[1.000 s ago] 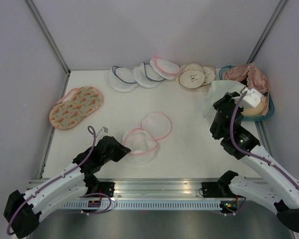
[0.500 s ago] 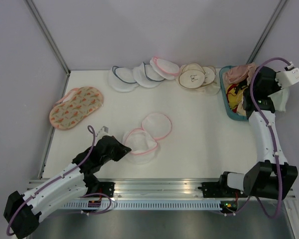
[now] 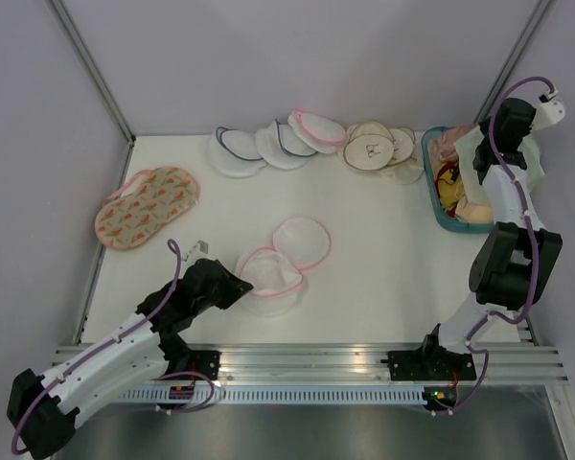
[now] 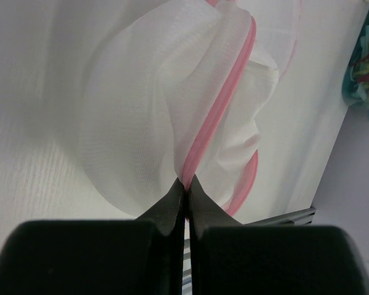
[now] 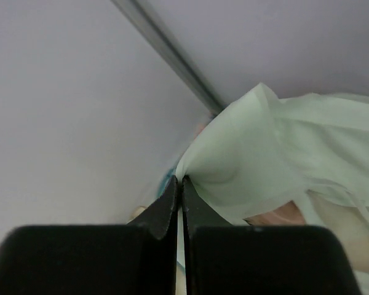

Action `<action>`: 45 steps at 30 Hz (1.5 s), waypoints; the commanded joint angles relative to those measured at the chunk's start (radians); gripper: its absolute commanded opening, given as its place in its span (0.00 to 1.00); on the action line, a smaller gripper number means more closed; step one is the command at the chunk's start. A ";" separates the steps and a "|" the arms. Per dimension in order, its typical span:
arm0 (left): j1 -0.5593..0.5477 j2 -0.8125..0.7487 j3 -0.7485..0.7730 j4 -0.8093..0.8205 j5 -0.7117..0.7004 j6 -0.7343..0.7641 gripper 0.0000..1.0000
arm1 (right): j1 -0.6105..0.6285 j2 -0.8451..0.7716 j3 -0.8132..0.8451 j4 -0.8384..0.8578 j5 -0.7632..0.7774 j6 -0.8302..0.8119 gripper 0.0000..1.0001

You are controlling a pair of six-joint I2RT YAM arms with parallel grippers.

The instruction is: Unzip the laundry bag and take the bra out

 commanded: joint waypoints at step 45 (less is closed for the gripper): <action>0.005 0.011 -0.078 0.196 0.034 0.036 0.02 | 0.415 -0.608 -0.415 -0.345 -0.144 -0.089 0.77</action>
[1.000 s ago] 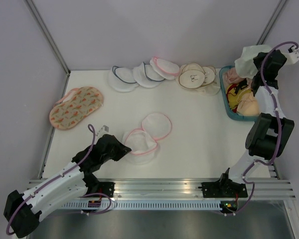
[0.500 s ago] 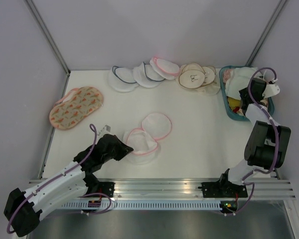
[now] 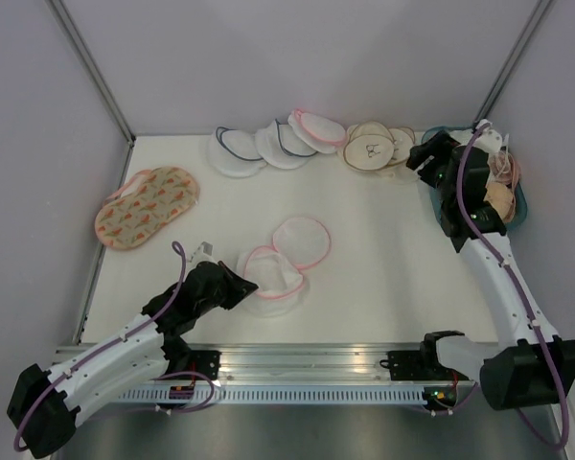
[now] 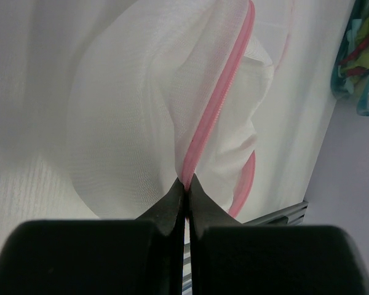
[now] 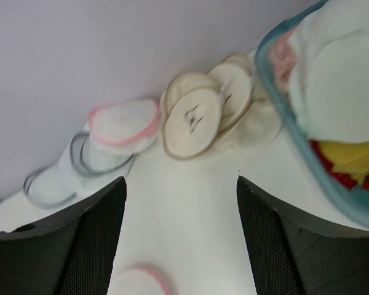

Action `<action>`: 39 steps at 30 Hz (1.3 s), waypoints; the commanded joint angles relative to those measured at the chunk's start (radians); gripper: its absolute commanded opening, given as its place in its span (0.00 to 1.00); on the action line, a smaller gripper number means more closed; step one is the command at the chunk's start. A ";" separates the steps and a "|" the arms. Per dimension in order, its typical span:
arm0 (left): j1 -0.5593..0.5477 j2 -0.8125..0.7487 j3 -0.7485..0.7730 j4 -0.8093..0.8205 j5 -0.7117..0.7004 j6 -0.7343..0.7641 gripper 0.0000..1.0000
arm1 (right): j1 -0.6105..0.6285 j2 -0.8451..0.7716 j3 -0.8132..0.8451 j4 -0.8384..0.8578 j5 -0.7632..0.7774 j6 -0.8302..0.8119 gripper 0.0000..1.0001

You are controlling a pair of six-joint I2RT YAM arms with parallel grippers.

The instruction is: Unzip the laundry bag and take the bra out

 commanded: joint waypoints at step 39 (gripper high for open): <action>0.132 0.388 -0.114 0.680 0.203 0.160 0.02 | 0.567 0.415 -0.468 0.510 0.051 0.290 0.59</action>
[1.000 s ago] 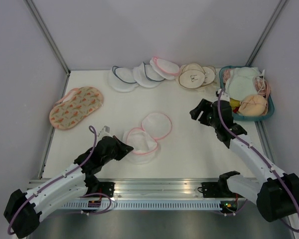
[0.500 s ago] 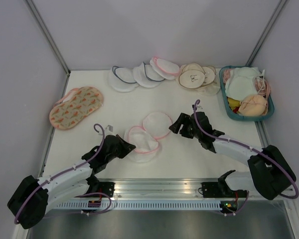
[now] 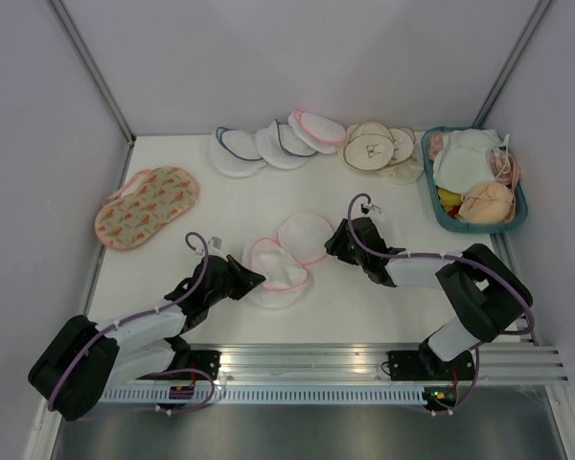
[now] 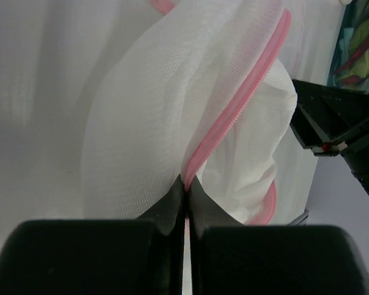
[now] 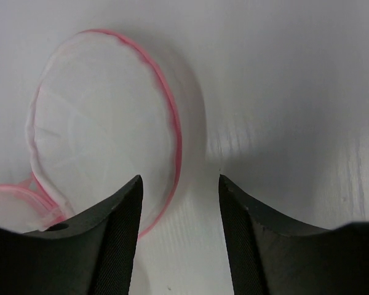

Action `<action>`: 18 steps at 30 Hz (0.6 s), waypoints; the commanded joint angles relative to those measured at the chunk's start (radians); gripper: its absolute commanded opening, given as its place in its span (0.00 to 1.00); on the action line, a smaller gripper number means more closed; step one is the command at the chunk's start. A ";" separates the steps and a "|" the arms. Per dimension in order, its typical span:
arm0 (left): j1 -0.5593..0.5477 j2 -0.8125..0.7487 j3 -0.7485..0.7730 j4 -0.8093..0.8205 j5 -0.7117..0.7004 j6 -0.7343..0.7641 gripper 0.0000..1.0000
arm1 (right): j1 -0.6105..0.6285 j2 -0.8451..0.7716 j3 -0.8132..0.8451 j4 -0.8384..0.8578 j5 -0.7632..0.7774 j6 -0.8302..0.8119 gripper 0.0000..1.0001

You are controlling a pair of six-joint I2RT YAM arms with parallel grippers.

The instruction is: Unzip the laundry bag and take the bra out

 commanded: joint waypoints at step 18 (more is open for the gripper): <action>0.087 0.419 0.196 0.386 0.351 0.157 0.02 | 0.007 -0.265 -0.017 -0.036 0.277 -0.144 0.00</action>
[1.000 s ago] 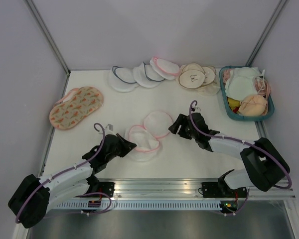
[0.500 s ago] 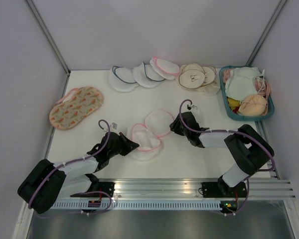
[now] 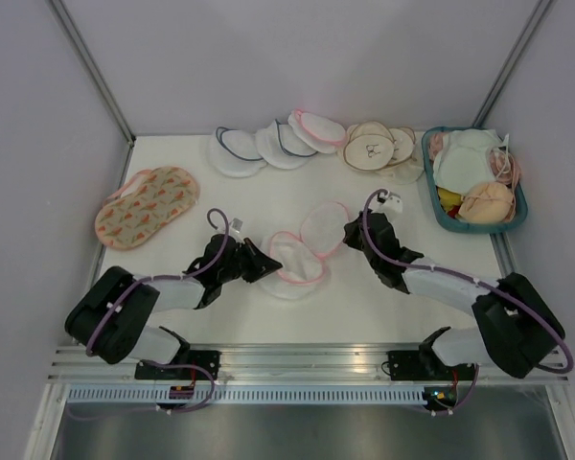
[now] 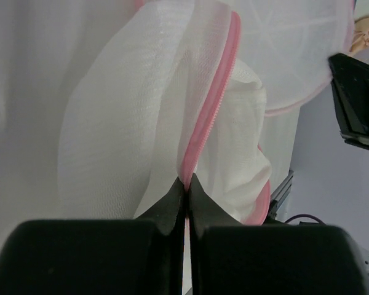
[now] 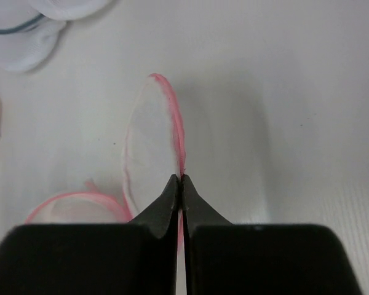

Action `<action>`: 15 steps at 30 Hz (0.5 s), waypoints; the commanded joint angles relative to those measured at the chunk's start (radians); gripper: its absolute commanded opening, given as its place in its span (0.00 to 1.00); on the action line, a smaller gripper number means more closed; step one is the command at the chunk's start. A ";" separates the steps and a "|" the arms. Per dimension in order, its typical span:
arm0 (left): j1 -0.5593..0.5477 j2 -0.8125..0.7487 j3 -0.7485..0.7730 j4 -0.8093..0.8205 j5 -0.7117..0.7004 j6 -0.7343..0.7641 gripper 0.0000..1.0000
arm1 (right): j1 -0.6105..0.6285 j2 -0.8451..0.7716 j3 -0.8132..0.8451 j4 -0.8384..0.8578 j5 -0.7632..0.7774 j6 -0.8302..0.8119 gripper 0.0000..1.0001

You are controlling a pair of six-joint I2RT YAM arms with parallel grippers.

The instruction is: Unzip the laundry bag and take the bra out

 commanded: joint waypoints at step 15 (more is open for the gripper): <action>0.014 0.331 0.233 0.502 0.339 -0.127 0.14 | 0.167 -0.301 0.218 -0.520 0.095 -0.518 0.00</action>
